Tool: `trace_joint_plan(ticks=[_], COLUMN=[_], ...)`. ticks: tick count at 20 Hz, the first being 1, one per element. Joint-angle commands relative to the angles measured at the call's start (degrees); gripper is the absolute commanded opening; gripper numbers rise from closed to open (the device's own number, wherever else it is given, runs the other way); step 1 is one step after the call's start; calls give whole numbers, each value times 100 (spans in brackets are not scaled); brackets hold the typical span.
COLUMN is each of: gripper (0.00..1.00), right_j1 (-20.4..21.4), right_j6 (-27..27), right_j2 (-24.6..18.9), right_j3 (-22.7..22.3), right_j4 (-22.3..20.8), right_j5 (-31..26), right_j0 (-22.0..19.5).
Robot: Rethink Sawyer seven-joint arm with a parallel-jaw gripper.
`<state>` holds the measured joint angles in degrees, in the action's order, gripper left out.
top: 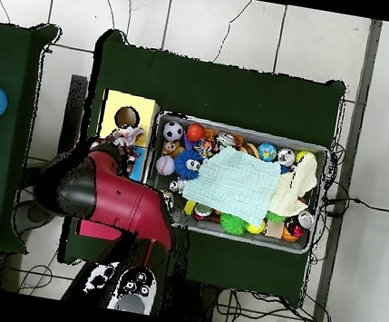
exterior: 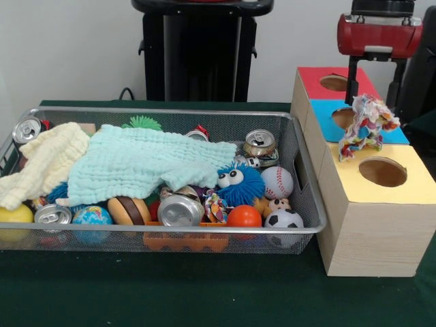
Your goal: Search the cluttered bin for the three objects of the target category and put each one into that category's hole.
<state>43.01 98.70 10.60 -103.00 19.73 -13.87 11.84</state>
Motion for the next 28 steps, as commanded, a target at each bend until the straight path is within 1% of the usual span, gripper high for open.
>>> trace_joint_plan(ticks=[1,6,8,9,11,14,19,28], gripper=[100,100,100,100,100,100,100,100], right_j1=[-252,-299,-353,-412,-480,-556,-588,-625], right_j6=[1283,1271,1262,1252,1226,1206,1217,1273], right_j2=[-395,-431,-398,-336,-337,-347,-392,-329], right_j3=[346,399,512,667,822,960,927,946], right_j4=[300,318,321,326,332,330,318,323], right_j5=[-15,63,-2,-125,-242,-309,-163,-119], right_j0=[-137,-169,-158,-127,-143,-164,-180,-112])
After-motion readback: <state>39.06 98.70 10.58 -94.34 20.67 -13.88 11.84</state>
